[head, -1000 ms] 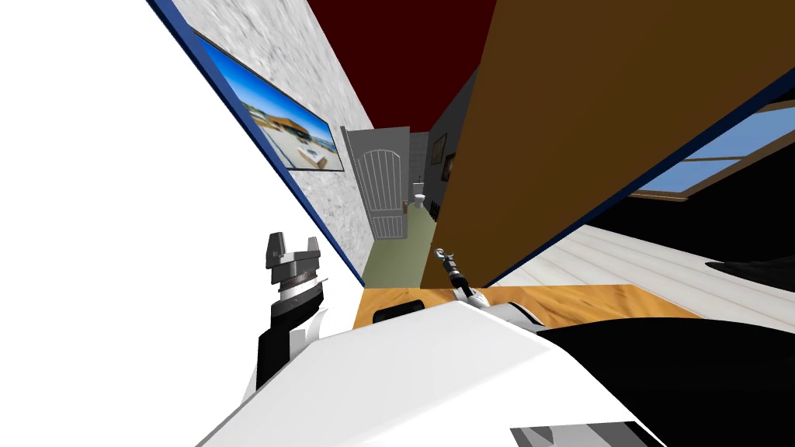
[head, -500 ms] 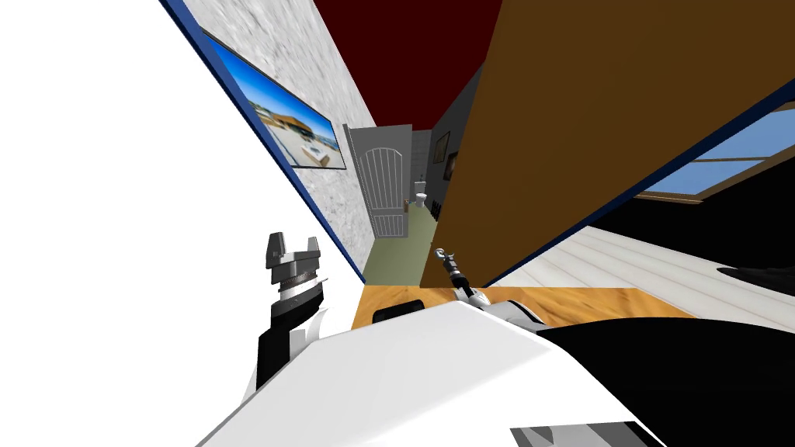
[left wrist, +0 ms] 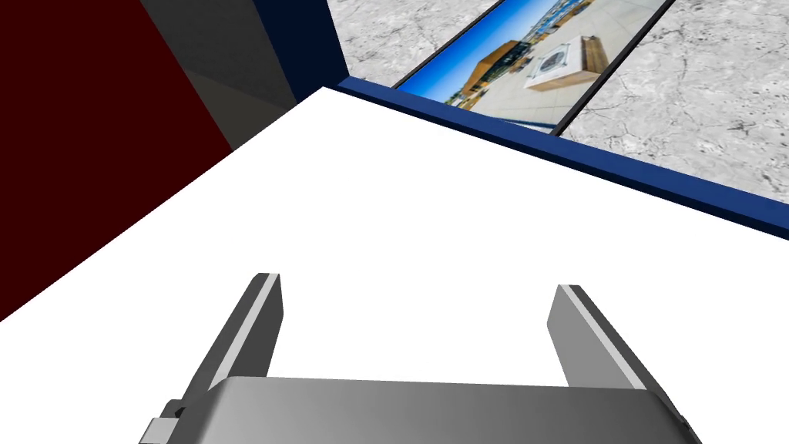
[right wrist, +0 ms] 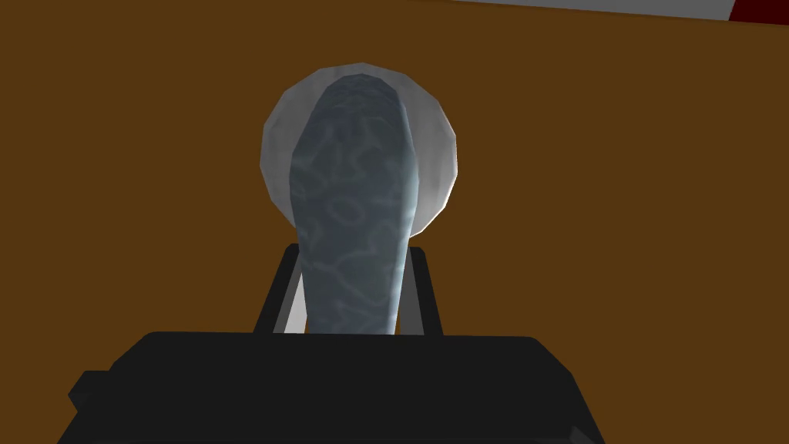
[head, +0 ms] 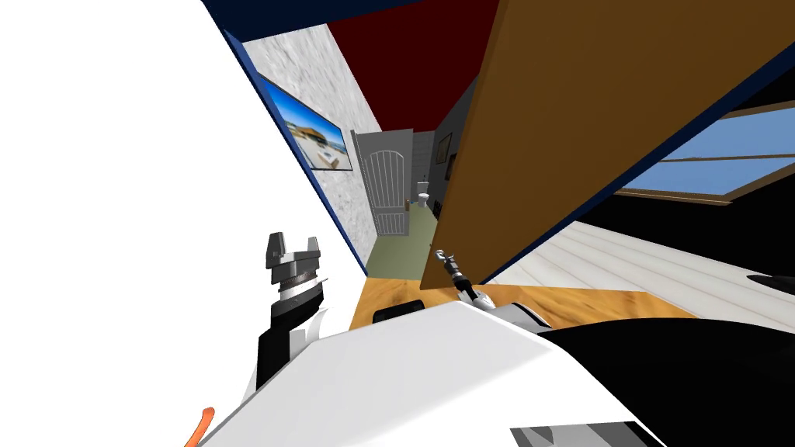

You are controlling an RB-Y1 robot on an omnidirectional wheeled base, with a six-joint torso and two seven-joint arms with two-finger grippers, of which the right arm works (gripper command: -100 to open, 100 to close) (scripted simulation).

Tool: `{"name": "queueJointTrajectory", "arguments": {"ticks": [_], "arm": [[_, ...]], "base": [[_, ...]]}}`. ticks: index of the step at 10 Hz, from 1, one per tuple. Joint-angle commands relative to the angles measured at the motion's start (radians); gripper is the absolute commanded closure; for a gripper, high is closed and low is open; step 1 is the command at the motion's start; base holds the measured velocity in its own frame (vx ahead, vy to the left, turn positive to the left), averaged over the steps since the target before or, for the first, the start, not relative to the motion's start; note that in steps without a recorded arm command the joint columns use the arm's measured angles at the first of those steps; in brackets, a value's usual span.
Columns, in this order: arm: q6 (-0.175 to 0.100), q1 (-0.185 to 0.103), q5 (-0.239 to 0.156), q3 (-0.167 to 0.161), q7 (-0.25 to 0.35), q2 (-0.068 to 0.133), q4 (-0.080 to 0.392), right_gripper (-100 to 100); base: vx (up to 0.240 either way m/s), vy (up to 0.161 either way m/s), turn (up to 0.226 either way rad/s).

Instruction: Pull the door open

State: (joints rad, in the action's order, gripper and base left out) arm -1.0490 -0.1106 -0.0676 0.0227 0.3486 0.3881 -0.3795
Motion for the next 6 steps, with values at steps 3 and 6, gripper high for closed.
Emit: {"name": "queueJointTrajectory", "arguments": {"ticks": [3, 6], "arm": [[-0.012, 0.022, 0.015, -0.021, 0.025, 0.013, -0.020, 100], [-0.057, 0.062, 0.030, -0.043, 0.056, 0.034, -0.027, 100]], "base": [[-0.183, -0.048, 0.070], [-0.211, -0.050, 0.155]]}}
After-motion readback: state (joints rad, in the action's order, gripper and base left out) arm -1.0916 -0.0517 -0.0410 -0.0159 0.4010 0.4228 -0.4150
